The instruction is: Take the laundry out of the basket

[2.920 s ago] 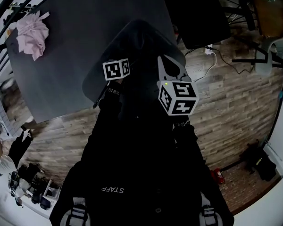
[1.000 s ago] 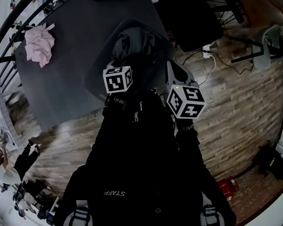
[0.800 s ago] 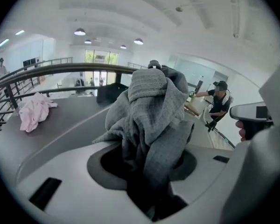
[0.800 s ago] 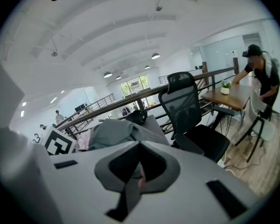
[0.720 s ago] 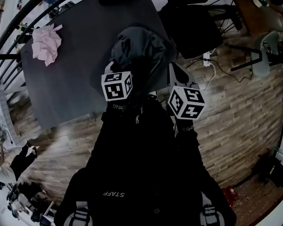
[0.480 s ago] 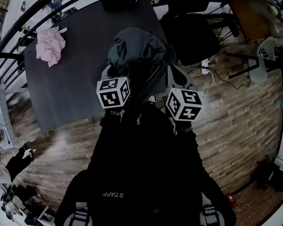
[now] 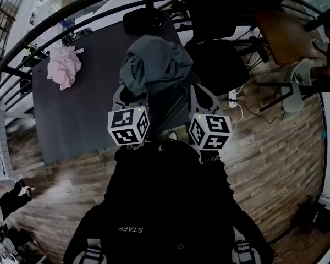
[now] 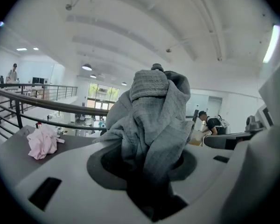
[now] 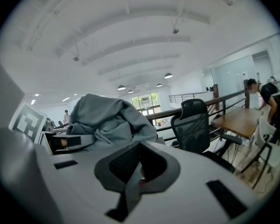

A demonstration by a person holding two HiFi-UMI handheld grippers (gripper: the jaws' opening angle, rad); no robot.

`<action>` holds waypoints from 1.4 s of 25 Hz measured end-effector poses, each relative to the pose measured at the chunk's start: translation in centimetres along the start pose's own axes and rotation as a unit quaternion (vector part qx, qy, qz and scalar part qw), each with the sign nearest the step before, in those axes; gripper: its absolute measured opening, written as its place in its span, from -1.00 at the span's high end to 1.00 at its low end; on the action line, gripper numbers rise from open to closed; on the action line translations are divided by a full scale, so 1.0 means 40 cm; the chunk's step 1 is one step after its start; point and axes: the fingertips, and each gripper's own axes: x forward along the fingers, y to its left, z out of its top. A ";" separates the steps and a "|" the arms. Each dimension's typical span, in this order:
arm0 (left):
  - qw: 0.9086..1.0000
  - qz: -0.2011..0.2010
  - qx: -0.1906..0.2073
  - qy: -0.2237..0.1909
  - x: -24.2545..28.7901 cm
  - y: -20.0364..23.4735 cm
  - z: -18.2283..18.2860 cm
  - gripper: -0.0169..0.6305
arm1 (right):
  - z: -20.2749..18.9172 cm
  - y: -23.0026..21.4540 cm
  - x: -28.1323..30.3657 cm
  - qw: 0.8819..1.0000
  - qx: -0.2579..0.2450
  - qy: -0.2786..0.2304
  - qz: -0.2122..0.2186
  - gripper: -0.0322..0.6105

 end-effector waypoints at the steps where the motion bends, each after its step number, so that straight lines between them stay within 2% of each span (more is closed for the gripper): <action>1: 1.000 0.001 0.002 -0.011 -0.007 -0.002 0.019 0.38 | 0.011 0.004 -0.003 1.000 -0.004 -0.006 0.000 0.85; 8: 0.996 0.005 0.009 -0.092 -0.058 -0.011 0.156 0.38 | 0.112 0.042 -0.025 0.997 -0.030 -0.070 -0.005 0.85; 13: 0.991 0.004 0.022 -0.135 -0.082 -0.027 0.219 0.38 | 0.166 0.059 -0.042 0.992 -0.059 -0.108 -0.008 0.85; 25: 0.978 0.009 0.037 -0.207 -0.129 -0.044 0.329 0.38 | 0.308 0.078 -0.086 0.978 -0.079 -0.191 -0.018 0.85; 35: 0.970 -0.007 0.045 -0.238 -0.138 -0.066 0.371 0.38 | 0.356 0.120 -0.076 0.971 -0.097 -0.218 -0.018 0.85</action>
